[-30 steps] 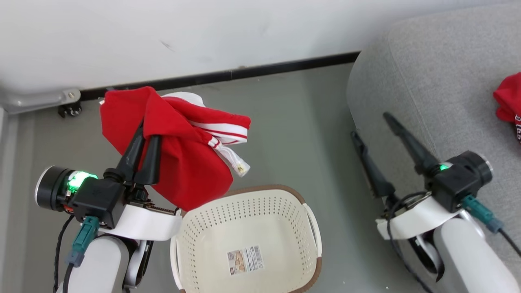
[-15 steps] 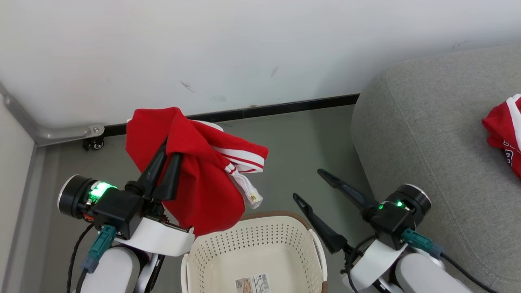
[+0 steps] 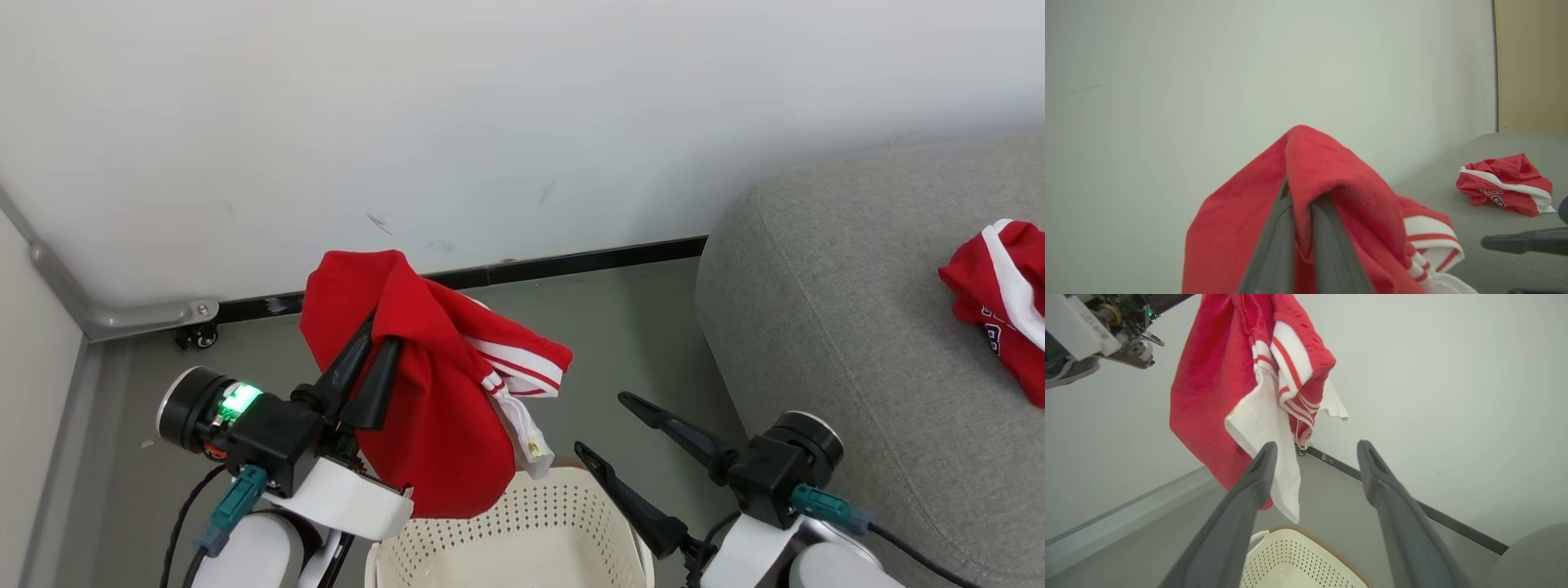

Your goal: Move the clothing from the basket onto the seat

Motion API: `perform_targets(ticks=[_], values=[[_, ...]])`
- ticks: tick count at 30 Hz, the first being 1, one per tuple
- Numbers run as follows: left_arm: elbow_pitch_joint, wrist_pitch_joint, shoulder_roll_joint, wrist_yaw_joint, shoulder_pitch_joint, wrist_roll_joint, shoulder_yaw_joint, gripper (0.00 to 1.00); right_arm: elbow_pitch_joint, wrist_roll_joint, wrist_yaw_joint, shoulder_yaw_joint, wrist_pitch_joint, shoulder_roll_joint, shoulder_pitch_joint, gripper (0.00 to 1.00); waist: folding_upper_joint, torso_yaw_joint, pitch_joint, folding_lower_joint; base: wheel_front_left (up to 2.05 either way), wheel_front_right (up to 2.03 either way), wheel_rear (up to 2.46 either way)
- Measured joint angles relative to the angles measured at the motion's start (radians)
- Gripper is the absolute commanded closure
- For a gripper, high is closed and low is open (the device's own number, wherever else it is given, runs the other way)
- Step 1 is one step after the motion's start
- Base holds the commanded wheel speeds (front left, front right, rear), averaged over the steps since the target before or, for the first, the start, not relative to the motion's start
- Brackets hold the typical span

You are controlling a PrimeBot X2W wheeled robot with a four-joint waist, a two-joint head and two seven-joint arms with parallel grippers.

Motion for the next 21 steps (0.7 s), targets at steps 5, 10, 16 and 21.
perform_targets(ticks=[5,10,16,21], values=[[0.0,0.008,-0.01,-0.007,0.001,0.0,-0.012,1.0,0.0,0.032,0.0,0.031,0.012,-0.007,0.008,0.0,0.0,-0.004,-0.017,0.0,0.0,0.0,0.0],[-0.001,0.023,-0.016,-0.01,0.001,-0.001,-0.026,1.0,-0.005,0.065,0.0,0.072,0.022,-0.011,0.007,0.0,0.0,-0.005,-0.023,0.0,0.0,0.0,0.0],[-0.007,0.035,-0.022,-0.019,0.001,0.0,-0.045,1.0,0.002,0.103,0.0,0.13,0.04,-0.01,-0.02,0.0,0.0,0.0,-0.02,0.0,0.0,0.0,0.0],[-0.014,0.045,-0.031,-0.019,0.001,0.0,-0.061,1.0,0.032,0.126,0.0,0.142,0.048,-0.007,-0.057,0.0,0.0,0.006,-0.018,0.0,0.0,0.0,0.0]])
